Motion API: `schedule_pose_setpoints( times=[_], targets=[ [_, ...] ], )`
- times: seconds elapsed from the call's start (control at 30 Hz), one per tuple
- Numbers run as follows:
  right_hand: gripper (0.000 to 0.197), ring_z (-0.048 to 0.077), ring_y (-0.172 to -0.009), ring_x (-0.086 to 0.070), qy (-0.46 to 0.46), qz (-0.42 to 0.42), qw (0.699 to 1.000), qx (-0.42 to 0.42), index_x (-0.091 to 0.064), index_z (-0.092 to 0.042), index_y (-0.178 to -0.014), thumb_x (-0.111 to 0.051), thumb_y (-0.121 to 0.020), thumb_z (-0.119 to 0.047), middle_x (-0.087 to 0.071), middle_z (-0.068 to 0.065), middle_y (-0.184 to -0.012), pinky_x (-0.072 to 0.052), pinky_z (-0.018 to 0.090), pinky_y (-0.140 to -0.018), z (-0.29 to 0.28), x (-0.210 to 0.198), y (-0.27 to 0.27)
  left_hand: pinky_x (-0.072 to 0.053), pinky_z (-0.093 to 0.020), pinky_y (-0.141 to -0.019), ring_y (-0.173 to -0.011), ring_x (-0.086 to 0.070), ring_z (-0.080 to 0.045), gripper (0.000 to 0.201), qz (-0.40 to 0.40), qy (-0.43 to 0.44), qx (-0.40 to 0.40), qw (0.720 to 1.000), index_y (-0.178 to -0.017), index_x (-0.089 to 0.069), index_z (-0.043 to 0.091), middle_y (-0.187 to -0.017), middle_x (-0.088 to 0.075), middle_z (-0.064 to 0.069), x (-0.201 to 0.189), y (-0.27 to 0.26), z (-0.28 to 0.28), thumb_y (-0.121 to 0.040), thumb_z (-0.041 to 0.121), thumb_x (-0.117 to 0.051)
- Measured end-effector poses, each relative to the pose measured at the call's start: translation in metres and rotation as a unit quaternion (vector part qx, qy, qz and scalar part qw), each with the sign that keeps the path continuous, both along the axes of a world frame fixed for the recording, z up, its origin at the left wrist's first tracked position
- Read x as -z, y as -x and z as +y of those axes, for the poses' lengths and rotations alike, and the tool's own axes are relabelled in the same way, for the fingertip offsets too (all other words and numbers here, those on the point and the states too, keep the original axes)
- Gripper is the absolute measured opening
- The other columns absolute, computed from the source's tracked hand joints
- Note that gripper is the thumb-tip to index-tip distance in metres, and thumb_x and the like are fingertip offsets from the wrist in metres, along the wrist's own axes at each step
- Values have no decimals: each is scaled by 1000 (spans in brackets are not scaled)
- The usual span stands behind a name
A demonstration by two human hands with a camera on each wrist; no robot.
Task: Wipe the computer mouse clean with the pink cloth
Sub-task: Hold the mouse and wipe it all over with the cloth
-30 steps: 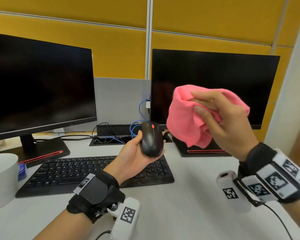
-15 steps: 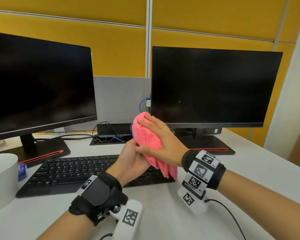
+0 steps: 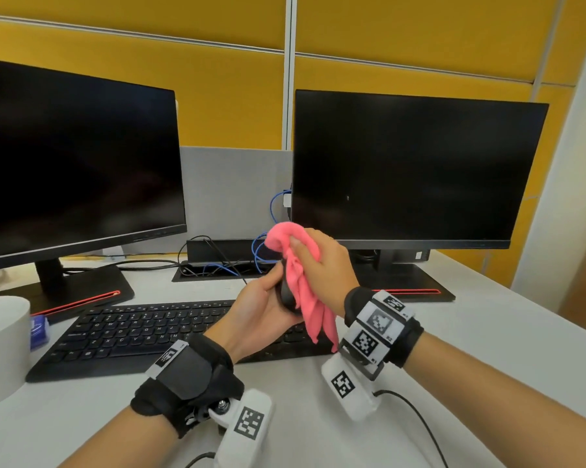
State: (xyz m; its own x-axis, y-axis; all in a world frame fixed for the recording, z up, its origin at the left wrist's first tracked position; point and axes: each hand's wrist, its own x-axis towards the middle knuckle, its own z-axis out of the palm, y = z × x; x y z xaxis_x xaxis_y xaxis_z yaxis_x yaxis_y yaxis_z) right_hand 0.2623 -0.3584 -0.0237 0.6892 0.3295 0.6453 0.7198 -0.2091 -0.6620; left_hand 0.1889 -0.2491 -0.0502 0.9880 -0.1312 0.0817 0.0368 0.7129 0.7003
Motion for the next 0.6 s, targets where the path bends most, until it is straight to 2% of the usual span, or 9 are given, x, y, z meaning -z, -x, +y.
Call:
schedule_pose_setpoints(
  times=[0.07, 0.13, 0.2, 0.23, 0.3, 0.37, 0.43, 0.5, 0.6],
  targets=[
    [27, 24, -96, -66, -11, 76, 995, 62, -70, -15, -102, -52, -97, -34, -72, 8, -99, -52, 39, -90, -10, 2, -19, -53, -49, -92, -109, -67, -28, 42, 2, -41, 14, 999, -135, -54, 15, -131, -63, -14, 3, -1, -3, -104, 33, -32],
    [30, 31, -93, -68, -54, 135, 983, 111, -70, -21, -91, -49, -93, -42, -72, 10, -94, -53, 49, -88, -26, 6, -34, -52, -48, -94, -111, -64, -28, 43, 5, -55, 18, 998, -137, -52, 14, -135, -60, -13, 4, -2, -6, -104, 33, -31],
    [28, 31, -90, -68, -122, 157, 974, 106, -68, -26, -84, -50, -90, -47, -71, 6, -89, -53, 55, -87, -42, 10, -35, -44, -51, -102, -115, -58, -29, 44, 2, -46, 10, 999, -138, -51, 11, -137, -58, -14, 3, -3, -5, -105, 32, -30],
    [27, 27, -90, -69, -144, 152, 974, 83, -68, -27, -88, -50, -93, -46, -71, 3, -89, -53, 55, -88, -47, 11, -30, -41, -52, -104, -117, -57, -30, 44, 0, -43, 0, 999, -139, -50, 10, -138, -58, -14, 1, -4, -4, -105, 31, -30],
    [28, 14, -100, -68, -126, 105, 986, 7, -68, -26, -112, -50, -98, -42, -72, -3, -103, -52, 45, -96, -49, 16, -12, -43, -52, -102, -118, -58, -30, 45, -2, -43, -15, 999, -139, -49, 9, -137, -58, -15, 0, -7, 0, -106, 32, -29],
    [38, 4, -122, -57, -52, 50, 995, -62, -59, -27, -133, -54, -97, -37, -63, -6, -131, -43, 30, -107, -43, 22, 7, -50, -50, -95, -115, -62, -28, 45, -7, -53, -21, 998, -137, -51, 10, -133, -61, -15, -1, -7, 2, -106, 33, -27],
    [39, -4, -132, -45, 9, 14, 995, -98, -52, -30, -138, -55, -99, -29, -51, -12, -144, -35, 21, -112, -38, 25, 22, -55, -46, -87, -109, -67, -26, 46, -10, -59, -29, 998, -134, -53, 10, -128, -65, -15, -3, -7, 6, -106, 34, -26],
    [42, -11, -137, -33, 69, -31, 989, -124, -48, -29, -141, -53, -100, -21, -40, -21, -147, -27, 13, -113, -41, 22, 32, -58, -44, -85, -108, -68, -27, 47, -17, -52, -40, 998, -135, -52, 7, -128, -64, -18, -7, -6, 13, -106, 35, -27],
    [42, -8, -143, -21, 204, -98, 962, -156, -48, -28, -142, -50, -101, -18, -31, -17, -154, -20, 13, -116, -55, 14, 39, -60, -40, -83, -109, -67, -28, 46, -14, -19, -60, 998, -131, -56, 6, -129, -62, -21, -13, -5, 21, -103, 35, -34]
  ],
)
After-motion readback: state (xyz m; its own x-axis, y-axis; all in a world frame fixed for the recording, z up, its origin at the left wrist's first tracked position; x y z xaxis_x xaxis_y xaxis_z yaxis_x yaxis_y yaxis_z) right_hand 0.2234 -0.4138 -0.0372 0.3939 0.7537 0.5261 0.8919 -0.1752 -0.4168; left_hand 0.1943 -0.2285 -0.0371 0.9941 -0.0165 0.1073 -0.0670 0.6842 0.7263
